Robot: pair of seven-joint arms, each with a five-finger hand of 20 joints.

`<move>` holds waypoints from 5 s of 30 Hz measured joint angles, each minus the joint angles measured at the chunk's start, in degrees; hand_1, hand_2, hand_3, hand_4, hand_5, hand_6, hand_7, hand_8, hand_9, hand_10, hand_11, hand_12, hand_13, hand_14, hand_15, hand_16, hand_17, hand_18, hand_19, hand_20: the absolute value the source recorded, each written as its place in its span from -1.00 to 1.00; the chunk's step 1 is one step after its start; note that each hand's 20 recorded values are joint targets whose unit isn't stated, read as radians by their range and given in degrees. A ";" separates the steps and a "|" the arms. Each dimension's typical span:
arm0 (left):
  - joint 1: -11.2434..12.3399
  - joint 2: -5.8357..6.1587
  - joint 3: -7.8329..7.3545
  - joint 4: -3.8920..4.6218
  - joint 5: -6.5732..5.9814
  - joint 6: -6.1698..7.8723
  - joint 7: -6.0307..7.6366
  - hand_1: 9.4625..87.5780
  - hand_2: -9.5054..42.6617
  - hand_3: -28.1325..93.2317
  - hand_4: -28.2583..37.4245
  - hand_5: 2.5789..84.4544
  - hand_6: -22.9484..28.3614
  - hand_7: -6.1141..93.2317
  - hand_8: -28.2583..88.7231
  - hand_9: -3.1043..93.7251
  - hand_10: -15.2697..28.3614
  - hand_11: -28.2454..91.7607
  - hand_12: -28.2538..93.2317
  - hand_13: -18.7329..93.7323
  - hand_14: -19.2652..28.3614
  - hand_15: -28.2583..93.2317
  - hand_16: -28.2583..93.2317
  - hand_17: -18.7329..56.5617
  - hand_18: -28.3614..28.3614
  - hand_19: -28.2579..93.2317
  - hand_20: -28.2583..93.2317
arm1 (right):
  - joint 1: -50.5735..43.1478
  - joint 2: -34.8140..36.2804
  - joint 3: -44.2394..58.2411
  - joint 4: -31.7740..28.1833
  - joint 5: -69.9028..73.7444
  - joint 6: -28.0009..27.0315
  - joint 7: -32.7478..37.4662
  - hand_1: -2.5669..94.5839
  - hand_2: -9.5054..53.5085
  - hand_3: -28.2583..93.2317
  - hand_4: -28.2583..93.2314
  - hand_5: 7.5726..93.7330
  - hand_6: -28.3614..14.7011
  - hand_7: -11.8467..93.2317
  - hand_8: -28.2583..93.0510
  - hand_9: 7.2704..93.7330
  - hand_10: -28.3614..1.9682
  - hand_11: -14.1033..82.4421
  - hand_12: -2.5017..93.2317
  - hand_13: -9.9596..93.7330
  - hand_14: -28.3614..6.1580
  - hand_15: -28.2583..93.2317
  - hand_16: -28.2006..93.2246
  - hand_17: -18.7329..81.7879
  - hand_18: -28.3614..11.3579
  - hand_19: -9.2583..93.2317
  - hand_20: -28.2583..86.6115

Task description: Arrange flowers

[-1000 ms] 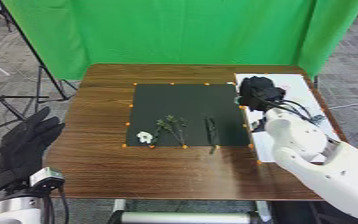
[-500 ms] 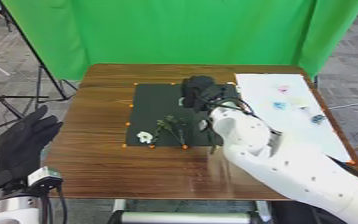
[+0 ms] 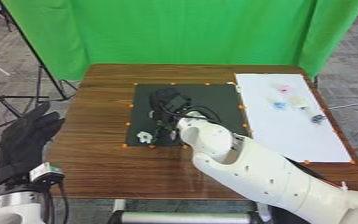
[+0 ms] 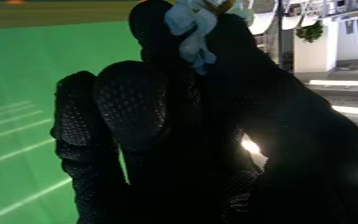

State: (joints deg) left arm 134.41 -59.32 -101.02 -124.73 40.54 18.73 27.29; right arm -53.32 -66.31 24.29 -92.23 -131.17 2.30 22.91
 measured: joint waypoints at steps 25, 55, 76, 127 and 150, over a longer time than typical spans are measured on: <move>-3.54 -0.18 1.75 1.18 0.55 -1.42 -0.94 -0.63 -0.36 0.80 -0.81 0.03 0.38 -0.64 -0.67 -0.12 0.71 0.09 -0.38 -0.18 1.00 0.58 -0.80 -0.72 0.84 0.50 -0.47 | -6.14 -7.96 9.33 6.14 -9.53 -6.86 -0.81 0.05 -0.85 0.69 -1.00 0.51 0.29 -0.14 -0.55 0.66 0.24 -0.19 -0.34 0.56 0.25 0.62 -0.17 0.18 -0.50 1.00 -0.35; -4.42 -0.25 2.13 1.49 0.80 -1.58 -1.53 -0.61 -0.39 0.80 -0.77 0.03 0.38 -0.63 -0.67 -0.12 0.71 0.10 -0.39 -0.17 1.00 0.59 -0.81 -0.72 0.84 0.50 -0.47 | -9.71 -11.70 13.79 6.38 -13.98 -14.64 -0.34 -0.18 -0.99 0.80 -1.00 0.30 0.16 -0.21 -0.77 0.35 -0.08 0.03 -0.56 0.43 0.15 0.68 -0.20 0.11 -0.49 1.00 -0.39; -4.49 -0.15 2.36 1.54 1.05 -1.60 -2.28 -0.59 -0.40 0.79 -0.75 0.03 0.38 -0.63 -0.67 -0.12 0.71 0.10 -0.39 -0.17 1.00 0.59 -0.81 -0.72 0.84 0.50 -0.47 | -11.30 -13.01 16.27 5.51 -11.77 -17.46 0.53 -0.33 -0.95 0.77 -1.00 0.20 -0.06 -0.26 -0.74 0.18 -0.33 0.02 -0.56 0.33 -0.02 0.71 -0.21 0.03 -0.59 1.00 -0.41; 3.64 3.27 2.18 -2.32 -1.85 2.69 3.11 -0.60 -0.38 0.80 -0.77 0.03 0.38 -0.63 -0.67 -0.12 0.71 0.10 -0.39 -0.17 1.00 0.59 -0.81 -0.72 0.84 0.50 -0.48 | -27.21 31.32 41.12 -14.13 10.58 -10.96 9.51 -0.32 -0.73 0.87 -0.96 0.08 -0.11 -0.38 -0.72 0.08 -0.42 -0.22 -0.60 0.32 -0.06 0.72 -0.26 0.08 -0.57 1.00 -0.40; 3.14 4.89 3.56 -2.07 -3.19 3.34 4.92 -0.60 -0.39 0.80 -0.75 0.03 0.38 -0.63 -0.67 -0.12 0.72 0.10 -0.39 -0.17 1.00 0.59 -0.81 -0.72 0.84 0.51 -0.48 | -30.93 33.97 48.90 -7.45 11.24 -21.87 15.99 -0.26 -0.84 0.89 -0.97 0.01 -0.13 -0.40 -0.71 -0.05 -0.46 -0.33 -0.60 0.31 -0.05 0.73 -0.26 0.08 -0.58 1.00 -0.36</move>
State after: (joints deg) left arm 137.55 -54.44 -97.46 -126.81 37.35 22.07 32.21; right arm -84.26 -32.34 73.19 -99.67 -119.93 -19.57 38.89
